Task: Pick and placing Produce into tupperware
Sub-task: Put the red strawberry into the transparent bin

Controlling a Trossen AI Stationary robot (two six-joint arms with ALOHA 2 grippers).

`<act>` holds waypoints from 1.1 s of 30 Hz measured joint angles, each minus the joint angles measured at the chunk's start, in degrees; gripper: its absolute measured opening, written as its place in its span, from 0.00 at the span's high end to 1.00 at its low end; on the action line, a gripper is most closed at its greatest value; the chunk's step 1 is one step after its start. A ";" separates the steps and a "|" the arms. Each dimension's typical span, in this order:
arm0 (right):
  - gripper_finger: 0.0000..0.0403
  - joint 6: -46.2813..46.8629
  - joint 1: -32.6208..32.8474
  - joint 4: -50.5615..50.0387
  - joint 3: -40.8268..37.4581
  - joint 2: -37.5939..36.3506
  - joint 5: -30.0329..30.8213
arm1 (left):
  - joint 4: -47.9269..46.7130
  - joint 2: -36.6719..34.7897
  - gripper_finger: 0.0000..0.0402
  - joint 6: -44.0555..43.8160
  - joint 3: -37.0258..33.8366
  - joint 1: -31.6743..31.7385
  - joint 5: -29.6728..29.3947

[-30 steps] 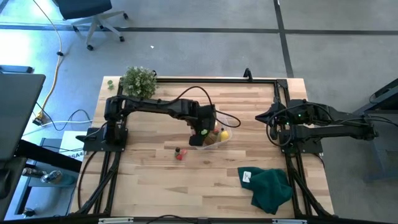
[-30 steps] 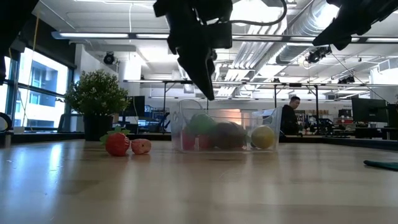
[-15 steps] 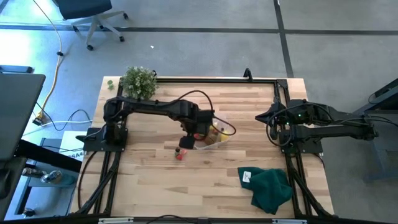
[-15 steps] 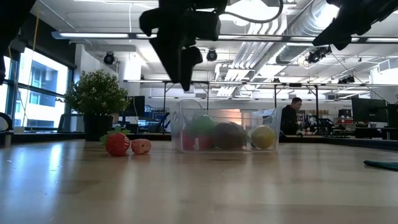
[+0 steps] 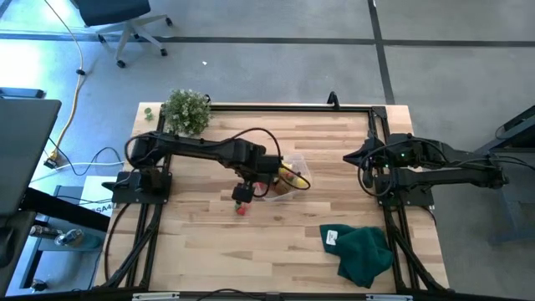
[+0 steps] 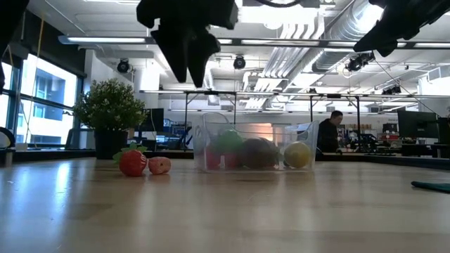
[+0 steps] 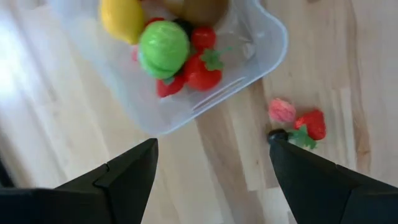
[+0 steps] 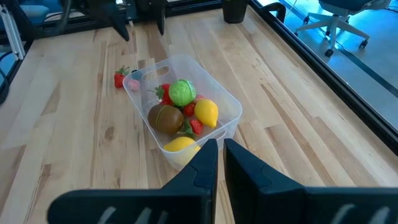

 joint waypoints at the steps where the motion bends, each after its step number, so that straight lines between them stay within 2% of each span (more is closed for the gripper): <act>1: 0.95 0.01 0.02 -0.01 -0.02 0.00 -0.02 | -0.19 -0.59 0.25 -0.18 0.00 0.00 -0.75; 10: 0.95 0.01 0.00 -0.01 -0.02 -0.02 0.00 | -0.35 -6.09 0.25 -1.72 0.00 0.04 -3.93; 25: 0.95 0.01 0.02 -0.01 -0.02 -0.02 0.00 | 2.25 -13.38 0.25 -1.84 -1.02 0.04 -4.81; 28: 0.95 0.01 0.00 0.00 -0.02 -0.02 -0.01 | 6.21 -14.68 0.25 -1.90 -4.83 0.07 -2.91; 33: 0.95 0.01 0.02 -0.03 0.00 0.00 -0.02 | 19.75 -18.03 0.25 -2.14 -15.40 0.04 6.52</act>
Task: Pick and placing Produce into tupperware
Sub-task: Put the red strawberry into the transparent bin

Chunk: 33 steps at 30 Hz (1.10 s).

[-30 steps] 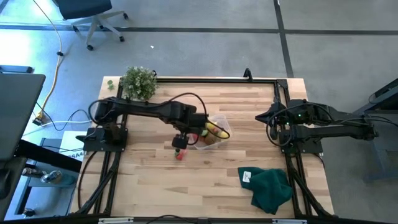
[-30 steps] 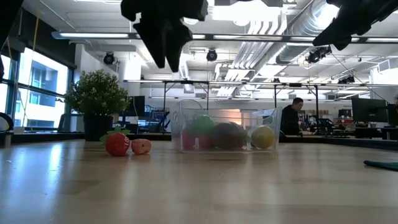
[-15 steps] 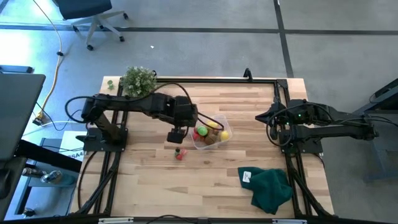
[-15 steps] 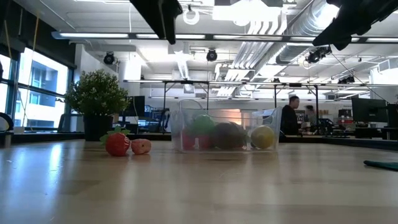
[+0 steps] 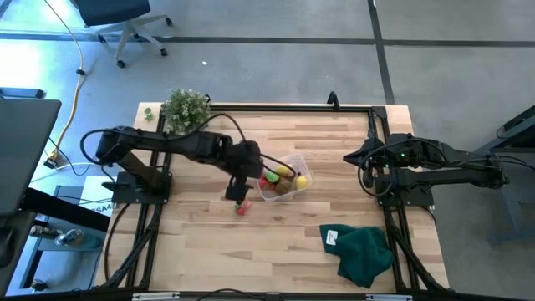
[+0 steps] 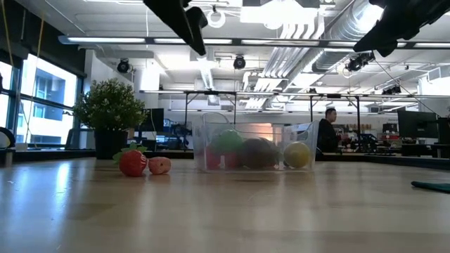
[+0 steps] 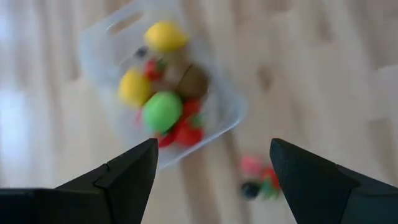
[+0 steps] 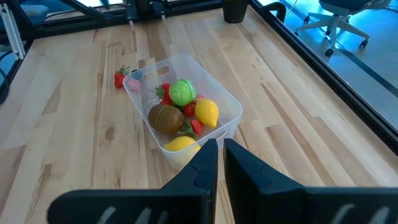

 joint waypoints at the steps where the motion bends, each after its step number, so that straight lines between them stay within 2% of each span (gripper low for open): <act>1: 0.95 0.00 -0.02 0.04 -0.02 0.00 0.02 | 2.74 -0.96 0.25 0.00 -1.89 0.00 1.97; 4: 0.95 0.00 -0.02 0.04 -0.01 -0.01 0.02 | 9.20 -3.84 0.25 -0.04 -6.67 -0.05 5.79; 9: 0.95 0.00 -0.02 0.04 -0.02 -0.02 0.03 | 12.79 -8.41 0.25 2.56 -11.95 -0.02 7.32; 18: 0.95 0.00 -0.02 0.02 -0.02 0.00 0.02 | 21.66 -14.33 0.25 4.96 -21.19 -0.04 18.40; 23: 0.95 -0.03 -0.01 0.02 -0.02 0.00 0.02 | 23.66 -15.28 0.25 3.95 -24.65 0.00 18.85; 33: 0.95 -0.02 0.00 0.00 0.00 0.00 0.02 | 24.00 -15.59 0.25 6.93 -25.00 0.96 19.83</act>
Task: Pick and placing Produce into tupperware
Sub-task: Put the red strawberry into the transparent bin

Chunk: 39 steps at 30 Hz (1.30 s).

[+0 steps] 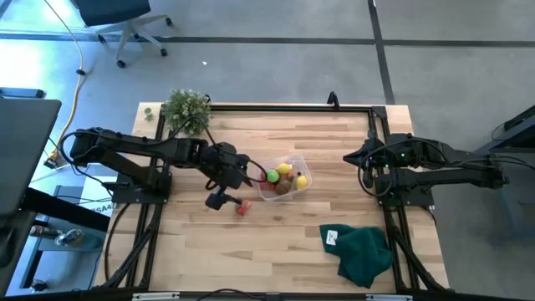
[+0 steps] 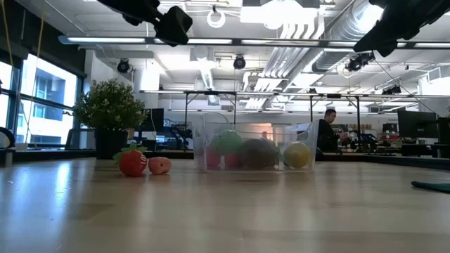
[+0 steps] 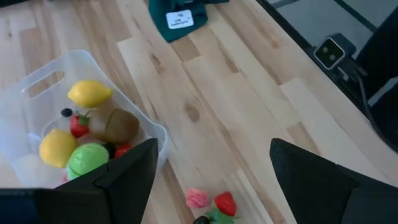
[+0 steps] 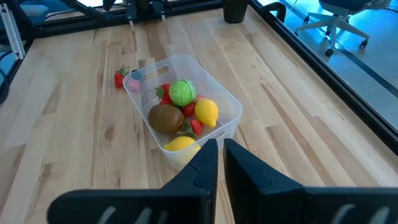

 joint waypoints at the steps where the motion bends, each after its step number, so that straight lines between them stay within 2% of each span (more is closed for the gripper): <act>1: 0.95 0.02 -0.01 0.02 -0.02 -0.02 -0.02 | 0.18 0.00 0.25 0.01 0.00 0.30 -0.02; 10: 0.95 0.01 0.00 0.01 -0.01 0.00 -0.02 | 9.10 -0.61 0.25 -3.73 -6.99 0.13 1.13; 18: 0.95 0.00 -0.01 0.00 -0.01 0.00 -0.02 | 0.55 -0.52 0.25 -8.03 -8.70 0.03 -0.55; 26: 0.95 0.00 -0.01 0.00 -0.02 0.00 -0.02 | -2.08 2.04 0.25 -9.61 -8.68 -0.26 -1.48; 35: 0.95 0.01 -0.02 0.01 -0.01 -0.01 0.00 | -0.64 6.12 0.25 -2.94 -8.68 -4.67 -2.71; 39: 0.95 0.02 -0.01 0.02 -0.01 -0.01 -0.01 | 0.39 7.55 0.25 1.38 -8.68 -8.37 -6.08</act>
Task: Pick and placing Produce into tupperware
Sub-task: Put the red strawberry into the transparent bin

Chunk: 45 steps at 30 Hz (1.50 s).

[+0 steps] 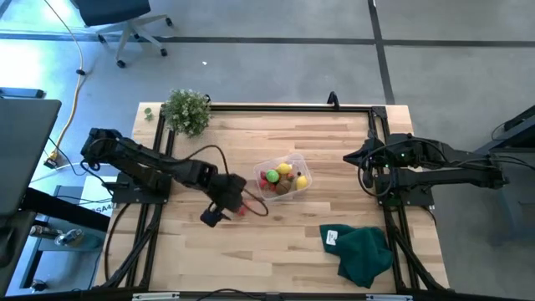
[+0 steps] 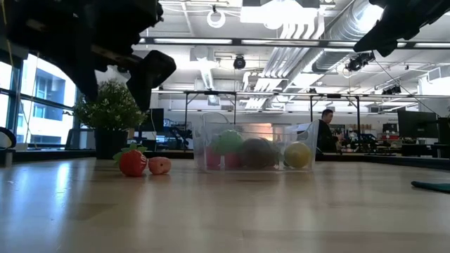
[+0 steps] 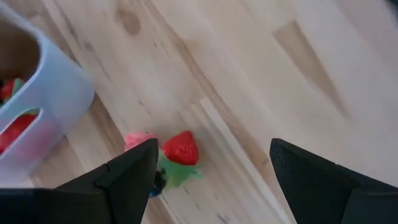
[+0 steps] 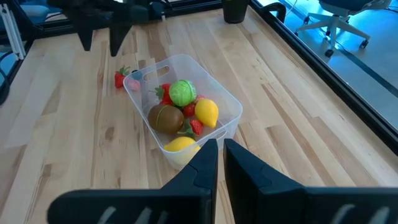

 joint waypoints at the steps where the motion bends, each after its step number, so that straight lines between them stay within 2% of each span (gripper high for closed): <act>1: 0.95 0.00 -0.01 -0.02 -0.01 0.01 0.01 | 0.09 0.37 0.25 1.05 0.00 -0.74 -0.85; 7: 0.95 0.00 -0.01 0.00 0.00 -0.01 0.00 | 4.45 2.76 0.25 5.38 0.02 -4.06 -4.69; 12: 0.95 0.00 -0.01 0.00 0.00 0.00 0.01 | 5.80 6.10 0.25 6.73 0.08 -4.25 -5.23; 16: 0.95 -0.02 0.01 -0.02 0.01 0.01 0.01 | 5.49 8.67 0.25 8.77 1.09 -4.21 -7.59; 21: 0.95 0.00 0.00 -0.02 0.00 0.00 0.01 | 5.09 10.76 0.25 11.90 1.59 -4.21 -7.76; 29: 0.95 0.00 0.01 -0.02 0.00 0.00 -0.01 | 2.61 13.19 0.25 12.13 1.58 -4.21 -8.53; 40: 0.95 -0.02 0.00 -0.01 0.00 -0.01 -0.01 | 2.03 13.19 0.39 11.57 1.60 -4.21 -10.62; 45: 0.95 0.00 0.01 -0.02 -0.01 -0.01 0.01 | 2.10 13.19 0.44 8.13 1.60 -4.21 -13.08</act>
